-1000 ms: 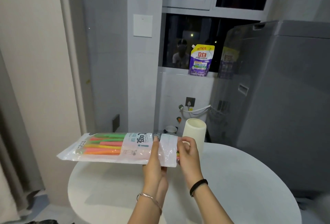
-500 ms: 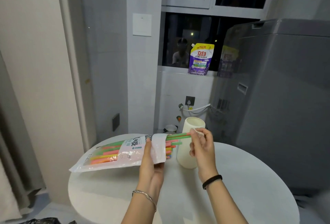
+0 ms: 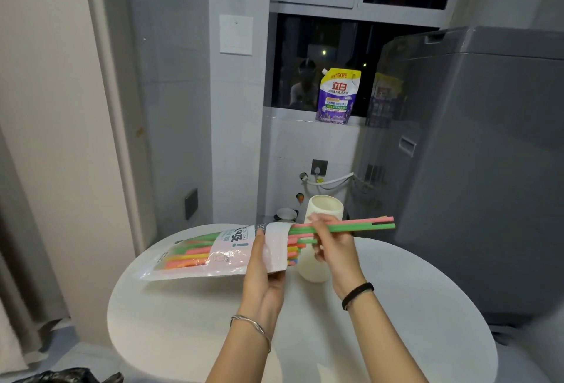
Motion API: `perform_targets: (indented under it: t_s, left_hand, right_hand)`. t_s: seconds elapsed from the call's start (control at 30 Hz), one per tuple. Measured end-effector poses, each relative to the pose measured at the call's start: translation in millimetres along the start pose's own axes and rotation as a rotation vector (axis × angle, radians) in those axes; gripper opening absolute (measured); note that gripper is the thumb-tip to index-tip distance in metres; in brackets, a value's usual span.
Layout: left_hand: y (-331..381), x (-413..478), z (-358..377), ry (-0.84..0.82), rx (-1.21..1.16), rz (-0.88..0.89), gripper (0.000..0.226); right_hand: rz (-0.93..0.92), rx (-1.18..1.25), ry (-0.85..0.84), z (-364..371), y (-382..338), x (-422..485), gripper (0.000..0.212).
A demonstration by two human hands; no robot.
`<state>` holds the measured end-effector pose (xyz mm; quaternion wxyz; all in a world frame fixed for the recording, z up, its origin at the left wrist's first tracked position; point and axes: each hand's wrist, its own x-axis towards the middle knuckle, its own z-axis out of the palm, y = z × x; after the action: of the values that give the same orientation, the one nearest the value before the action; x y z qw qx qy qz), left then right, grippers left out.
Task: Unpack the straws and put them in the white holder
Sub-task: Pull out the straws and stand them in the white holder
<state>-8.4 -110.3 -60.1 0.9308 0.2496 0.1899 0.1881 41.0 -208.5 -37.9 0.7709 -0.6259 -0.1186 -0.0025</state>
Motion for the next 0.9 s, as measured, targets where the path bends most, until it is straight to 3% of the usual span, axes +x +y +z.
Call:
perform_targets:
  t_s: [0.1, 0.23, 0.4, 0.57, 0.77, 0.9]
  left_hand:
    - [-2.6, 3.5, 6.2, -0.001, -0.023, -0.022, 0.02]
    - [4.4, 13.0, 14.2, 0.009, -0.074, -0.046, 0.019]
    - [4.4, 27.8, 18.0, 0.064, -0.103, -0.006, 0.044]
    - [-1.3, 37.2, 22.6, 0.091, -0.141, -0.007, 0.052]
    - [-8.5, 39.6, 24.6, 0.079, -0.107, -0.007, 0.055]
    - [-9.6, 40.6, 20.5, 0.075, -0.083, -0.011, 0.055]
  right_hand:
    - [-0.021, -0.087, -0.012, 2.9, -4.2, 9.5, 0.021]
    - [-0.187, -0.099, 0.123, -13.2, -29.0, 34.6, 0.033]
    - [-0.401, -0.216, 0.328, -47.1, -71.0, 74.1, 0.042]
    - [-0.512, -0.267, 0.375, -68.1, -98.8, 96.5, 0.04]
    - [-0.531, -0.398, 0.311, -69.4, -92.4, 105.9, 0.038]
    - [-0.43, -0.59, 0.107, -54.0, -64.9, 110.7, 0.038]
